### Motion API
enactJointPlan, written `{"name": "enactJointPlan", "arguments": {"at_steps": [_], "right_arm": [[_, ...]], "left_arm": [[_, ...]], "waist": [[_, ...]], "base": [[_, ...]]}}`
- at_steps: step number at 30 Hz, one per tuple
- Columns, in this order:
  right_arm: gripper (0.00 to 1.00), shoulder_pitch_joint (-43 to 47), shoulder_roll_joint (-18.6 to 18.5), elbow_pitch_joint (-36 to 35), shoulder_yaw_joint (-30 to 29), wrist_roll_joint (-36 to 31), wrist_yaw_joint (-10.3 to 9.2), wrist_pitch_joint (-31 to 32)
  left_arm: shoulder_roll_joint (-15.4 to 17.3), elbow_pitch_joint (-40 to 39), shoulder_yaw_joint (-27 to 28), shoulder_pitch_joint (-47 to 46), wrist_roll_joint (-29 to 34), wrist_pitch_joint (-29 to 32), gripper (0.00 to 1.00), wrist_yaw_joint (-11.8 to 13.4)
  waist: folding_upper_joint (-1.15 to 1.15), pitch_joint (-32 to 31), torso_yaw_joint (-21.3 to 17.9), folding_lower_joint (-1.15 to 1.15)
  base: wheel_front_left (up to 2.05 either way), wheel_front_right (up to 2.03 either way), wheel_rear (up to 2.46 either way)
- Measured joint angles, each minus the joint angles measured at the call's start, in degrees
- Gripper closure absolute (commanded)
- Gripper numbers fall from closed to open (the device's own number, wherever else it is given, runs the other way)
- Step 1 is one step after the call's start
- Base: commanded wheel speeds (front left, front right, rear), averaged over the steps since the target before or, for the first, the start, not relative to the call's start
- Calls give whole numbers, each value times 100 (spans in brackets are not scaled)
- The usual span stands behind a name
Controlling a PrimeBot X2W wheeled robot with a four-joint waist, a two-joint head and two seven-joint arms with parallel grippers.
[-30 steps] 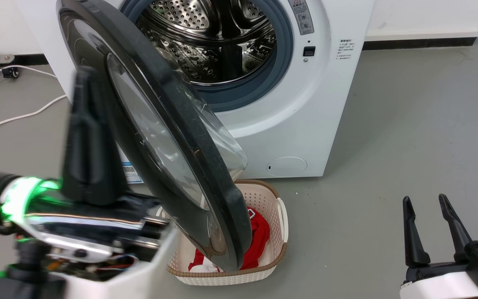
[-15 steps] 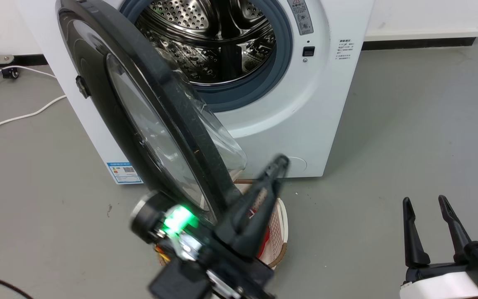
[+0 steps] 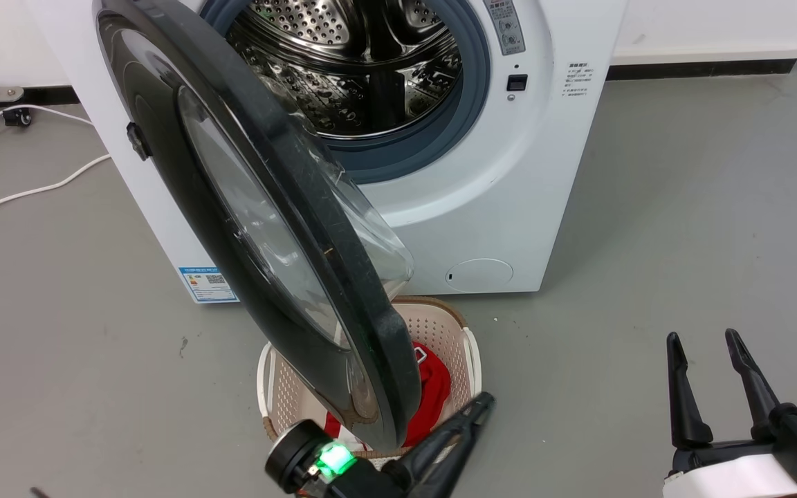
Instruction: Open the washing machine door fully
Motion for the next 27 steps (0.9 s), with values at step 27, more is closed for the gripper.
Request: {"name": "enactJointPlan", "arguments": {"at_steps": [27], "right_arm": [[0,-91,1,214,122,91,0,74]], "left_arm": [[-545,1701,478,-1030,-319,-568,100,485]], "waist": [[0,89,-134,0]], "base": [[0,0,0]]}}
